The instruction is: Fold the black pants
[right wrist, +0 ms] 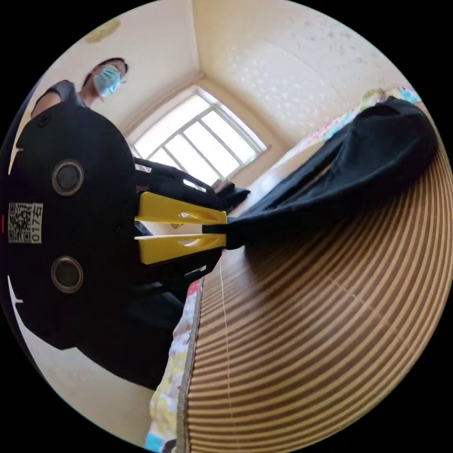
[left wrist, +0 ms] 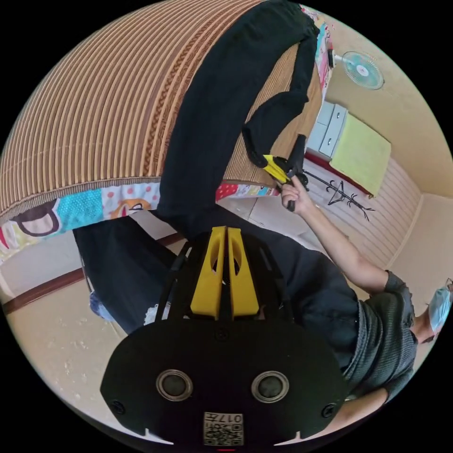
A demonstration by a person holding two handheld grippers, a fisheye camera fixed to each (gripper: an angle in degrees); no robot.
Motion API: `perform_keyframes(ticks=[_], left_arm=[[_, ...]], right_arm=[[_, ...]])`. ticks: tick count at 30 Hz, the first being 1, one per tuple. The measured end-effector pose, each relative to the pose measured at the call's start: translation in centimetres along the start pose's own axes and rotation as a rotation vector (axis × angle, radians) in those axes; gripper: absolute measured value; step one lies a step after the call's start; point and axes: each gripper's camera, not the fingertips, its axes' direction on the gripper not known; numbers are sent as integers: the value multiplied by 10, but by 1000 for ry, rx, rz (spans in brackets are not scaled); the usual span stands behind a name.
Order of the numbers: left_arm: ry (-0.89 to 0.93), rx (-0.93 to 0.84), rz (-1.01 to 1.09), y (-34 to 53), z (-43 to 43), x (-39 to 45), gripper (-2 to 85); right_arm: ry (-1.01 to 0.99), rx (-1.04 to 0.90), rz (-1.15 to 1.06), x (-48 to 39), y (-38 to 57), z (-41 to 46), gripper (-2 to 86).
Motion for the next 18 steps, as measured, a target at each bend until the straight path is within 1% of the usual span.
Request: perform_keyframes(ticks=[1, 3, 5, 6, 7, 8, 10, 12, 14, 15, 17, 18], left_arm=[[-14, -1, 16, 3, 2, 5, -9], [-41, -30, 76, 9, 17, 26, -8], [-29, -84, 126, 9, 36, 41, -5], [-41, -118, 146, 7, 51, 51, -1], [-55, -133, 153, 5, 59, 56, 1], [-92, -158, 169, 2, 75, 66, 7], [-171, -184, 197, -5, 101, 86, 26], [-291, -167, 224, -15, 131, 118, 50], [-346, -119, 235, -19, 150, 145, 72], [-364, -79, 233, -22, 161, 162, 91], [-373, -25, 248, -23, 177, 186, 120], [-386, 13, 265, -22, 186, 201, 127]], right_arm=[[-87, -42, -64, -3, 13, -4, 37], [-80, -81, -118, -3, 36, -17, 35], [174, -34, -44, 12, 68, -49, 34], [233, -2, -18, 15, 75, -59, 33], [315, 78, 22, 17, 90, -77, 33], [349, 149, 19, 11, 104, -90, 32], [371, 180, -58, -8, 122, -93, 32], [469, 160, -150, -37, 137, -79, 31], [671, 123, -254, -82, 157, -45, 29], [722, 113, -281, -94, 162, -35, 29], [927, 64, -400, -136, 179, 12, 28], [981, 52, -430, -146, 183, 25, 29]])
